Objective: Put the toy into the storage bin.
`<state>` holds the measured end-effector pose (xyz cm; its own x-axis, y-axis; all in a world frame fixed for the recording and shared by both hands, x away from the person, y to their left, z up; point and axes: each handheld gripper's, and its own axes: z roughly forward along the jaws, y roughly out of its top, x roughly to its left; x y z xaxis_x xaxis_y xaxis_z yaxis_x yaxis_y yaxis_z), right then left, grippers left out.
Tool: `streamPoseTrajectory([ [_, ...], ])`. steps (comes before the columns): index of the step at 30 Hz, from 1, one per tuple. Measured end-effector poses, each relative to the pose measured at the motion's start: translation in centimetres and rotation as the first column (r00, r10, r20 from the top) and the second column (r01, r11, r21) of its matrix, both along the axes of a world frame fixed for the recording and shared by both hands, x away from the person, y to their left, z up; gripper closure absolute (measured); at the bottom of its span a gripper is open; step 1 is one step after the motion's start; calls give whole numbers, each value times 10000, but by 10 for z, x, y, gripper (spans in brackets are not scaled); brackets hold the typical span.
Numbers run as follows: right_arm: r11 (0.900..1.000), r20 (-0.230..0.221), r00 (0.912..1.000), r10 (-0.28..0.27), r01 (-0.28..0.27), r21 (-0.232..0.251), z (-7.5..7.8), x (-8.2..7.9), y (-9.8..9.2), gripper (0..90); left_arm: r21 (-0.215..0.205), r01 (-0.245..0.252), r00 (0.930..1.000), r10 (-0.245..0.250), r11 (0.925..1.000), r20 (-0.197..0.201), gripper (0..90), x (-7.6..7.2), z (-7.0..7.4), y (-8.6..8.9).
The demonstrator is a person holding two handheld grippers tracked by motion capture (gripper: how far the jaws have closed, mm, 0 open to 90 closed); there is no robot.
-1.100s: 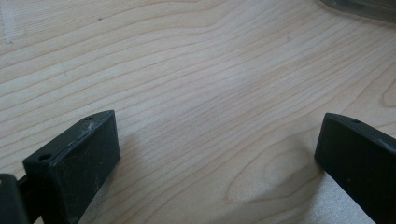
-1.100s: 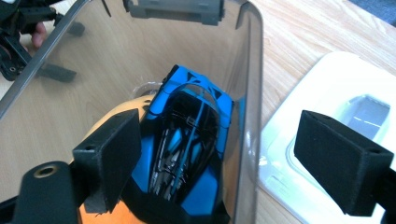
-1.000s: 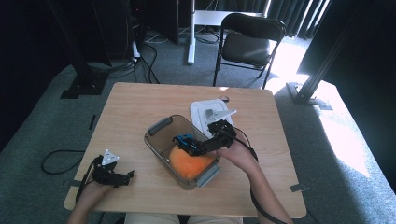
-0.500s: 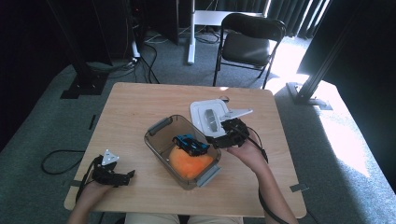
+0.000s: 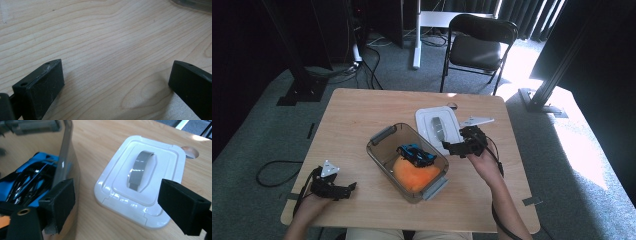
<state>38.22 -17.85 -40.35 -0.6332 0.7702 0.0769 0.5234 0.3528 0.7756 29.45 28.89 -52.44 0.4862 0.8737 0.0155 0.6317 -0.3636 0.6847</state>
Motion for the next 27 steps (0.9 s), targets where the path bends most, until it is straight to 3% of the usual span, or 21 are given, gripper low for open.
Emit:
streamPoseTrajectory([
  [3, 9995, 270, 9992, -295, 298, -85, -6, 1, -6, 149, 3, 2, 10000, -2, 10000, -1, 5, 0, 0, 0],
  [8, 9960, -106, 9961, -877, 879, 157, -20, 5, -12, 119, 1, 1, 10000, -1, 10000, -1, 5, 0, 0, 0],
  [10, 9971, -77, 9971, -761, 761, -91, -25, 5, -12, 103, 7, 4, 10000, -4, 10000, 1, 5, 0, 0, 0],
  [13, 9963, -432, 9954, -857, 855, -60, -36, 10, -12, 103, 2, -1, 10000, 1, 10000, 1, 5, 0, 0, 0],
  [16, 9944, -375, 9937, -1053, 1048, -138, -43, 14, -13, 103, 5, 4, 10000, -4, 10000, 1, 5, 0, 0, 0],
  [27, 9914, -660, 9894, -1296, 1280, -283, -59, 32, -9, 104, -2, 6, 10000, -6, 10000, 3, 5, 0, 0, 0],
])
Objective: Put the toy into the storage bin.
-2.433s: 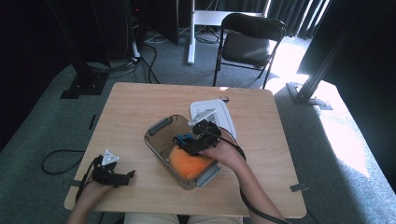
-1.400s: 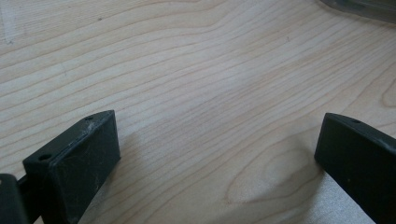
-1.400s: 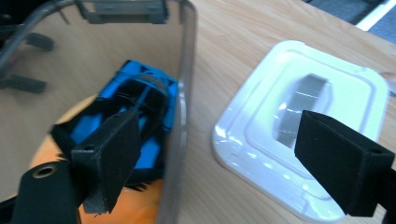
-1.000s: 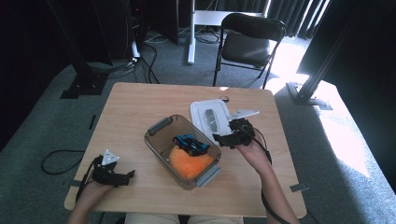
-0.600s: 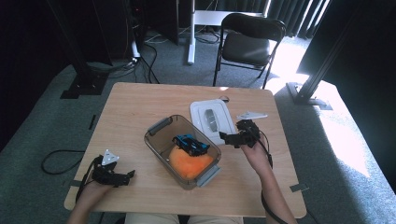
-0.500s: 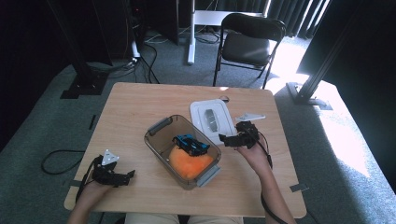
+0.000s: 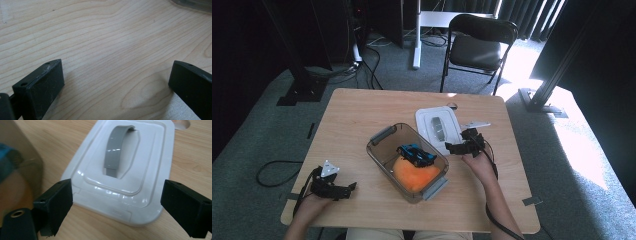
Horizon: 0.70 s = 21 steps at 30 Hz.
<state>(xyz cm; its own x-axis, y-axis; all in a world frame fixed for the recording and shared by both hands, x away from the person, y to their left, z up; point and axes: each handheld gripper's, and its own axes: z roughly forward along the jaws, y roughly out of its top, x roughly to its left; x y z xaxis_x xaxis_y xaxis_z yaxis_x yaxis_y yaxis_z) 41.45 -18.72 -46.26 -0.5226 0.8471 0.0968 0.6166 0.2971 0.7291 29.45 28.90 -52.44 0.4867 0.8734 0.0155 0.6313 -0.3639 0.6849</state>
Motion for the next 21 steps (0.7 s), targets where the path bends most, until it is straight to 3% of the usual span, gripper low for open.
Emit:
streamPoseTrajectory([
  [9, 9995, -66, 9995, -309, 309, -39, -12, 10, 5, 106, 6, 2, 10000, -2, 10000, -1, 5, 0, 0, 0],
  [21, 9993, -102, 9992, -385, 385, 30, -11, 22, 15, 107, 5, -6, 10000, 6, 10000, -2, 5, 0, 0, 0],
])
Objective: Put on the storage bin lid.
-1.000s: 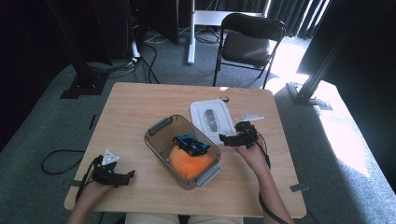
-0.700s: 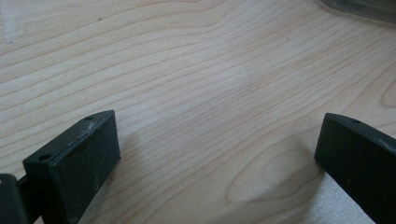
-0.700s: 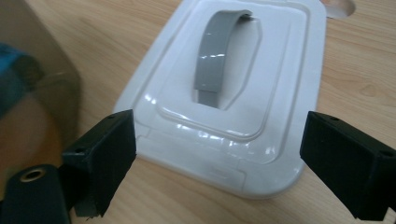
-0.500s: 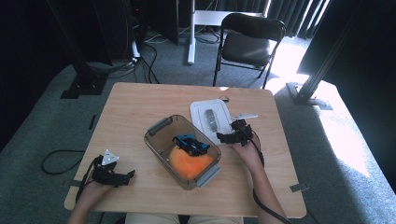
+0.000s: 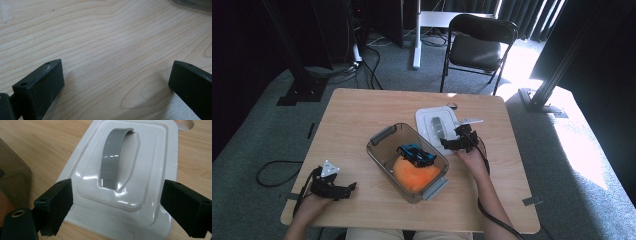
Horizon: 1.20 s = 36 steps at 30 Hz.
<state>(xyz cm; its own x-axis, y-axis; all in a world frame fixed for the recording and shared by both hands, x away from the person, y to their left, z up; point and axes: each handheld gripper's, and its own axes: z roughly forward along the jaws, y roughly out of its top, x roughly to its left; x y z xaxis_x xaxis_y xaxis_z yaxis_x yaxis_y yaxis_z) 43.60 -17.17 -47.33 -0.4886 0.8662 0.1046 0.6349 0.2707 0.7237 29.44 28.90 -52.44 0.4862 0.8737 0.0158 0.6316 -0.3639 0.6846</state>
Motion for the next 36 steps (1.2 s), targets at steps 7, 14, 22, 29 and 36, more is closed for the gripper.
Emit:
streamPoseTrajectory([
  [7, 9994, 99, 9996, -269, 271, -231, -5, 8, 6, 140, -38, 5, 10000, -5, 10000, -3, 5, 0, 0, 0],
  [14, 9993, -220, 9997, -115, 107, -363, -9, 25, 16, 145, -55, 11, 10000, -11, 10000, -4, 5, 0, 0, 1],
  [22, 9953, -77, 9990, -434, 426, -870, -18, 36, 31, 262, -56, 10, 10000, -10, 10000, -2, 5, 0, 0, 1],
  [29, 9924, -200, 9988, -456, 430, -1151, -26, 43, 36, 407, -95, 1, 10000, -2, 10000, -14, 5, 0, 0, 1],
  [36, 9942, -237, 9992, -315, 288, -1039, -29, 43, 39, 610, -47, 1, 10000, -1, 10000, -5, 5, 0, 0, 0],
])
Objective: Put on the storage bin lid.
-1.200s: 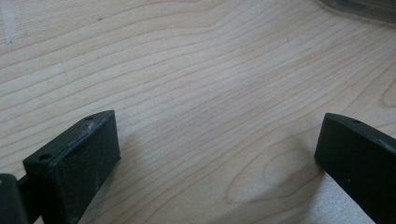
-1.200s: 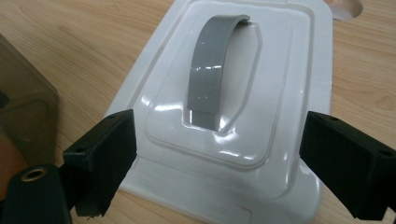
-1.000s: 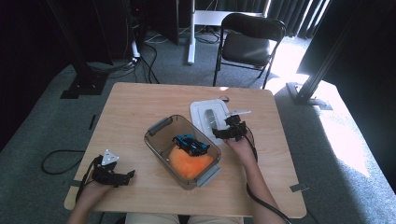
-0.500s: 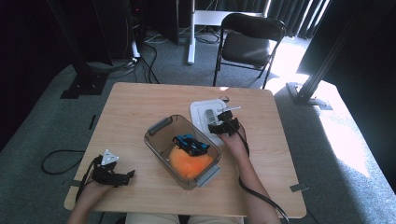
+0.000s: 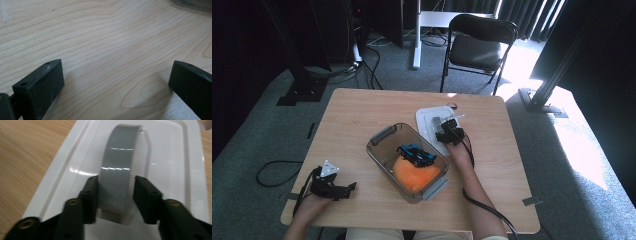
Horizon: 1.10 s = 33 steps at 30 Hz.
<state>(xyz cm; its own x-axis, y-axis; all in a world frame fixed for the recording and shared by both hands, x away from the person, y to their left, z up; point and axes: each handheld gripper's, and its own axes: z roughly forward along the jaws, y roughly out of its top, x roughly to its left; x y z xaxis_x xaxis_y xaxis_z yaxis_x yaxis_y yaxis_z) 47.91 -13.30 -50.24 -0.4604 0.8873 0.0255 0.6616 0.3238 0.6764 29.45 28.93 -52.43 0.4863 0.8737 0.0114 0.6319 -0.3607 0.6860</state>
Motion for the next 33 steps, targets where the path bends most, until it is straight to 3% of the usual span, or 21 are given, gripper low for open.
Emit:
streamPoseTrajectory([
  [3, 10000, 72, 10000, 20, -20, -5, -1, -1, 1, 653, 35, 5, 10000, -5, 10000, 6, 5, 0, 0, 0],
  [7, 9997, -36, 10000, -73, 73, 244, -1, -1, 0, 664, 16, 4, 10000, -4, 10000, 5, 5, 0, 0, 0],
  [13, 9998, 76, 10000, -57, 56, 206, 2, -5, -5, 673, 9, 4, 10000, -4, 10000, 2, 5, 0, 0, 0],
  [23, 9977, 586, 9983, -26, -14, 681, 26, -23, -24, 675, 41, -31, 10000, 31, 10000, 17, 5, -1, 0, 0],
  [33, 9970, 895, 9959, 128, -195, 745, 44, -36, -40, 675, 29, -31, 10000, 31, 10000, 10, 5, -1, 0, 0],
])
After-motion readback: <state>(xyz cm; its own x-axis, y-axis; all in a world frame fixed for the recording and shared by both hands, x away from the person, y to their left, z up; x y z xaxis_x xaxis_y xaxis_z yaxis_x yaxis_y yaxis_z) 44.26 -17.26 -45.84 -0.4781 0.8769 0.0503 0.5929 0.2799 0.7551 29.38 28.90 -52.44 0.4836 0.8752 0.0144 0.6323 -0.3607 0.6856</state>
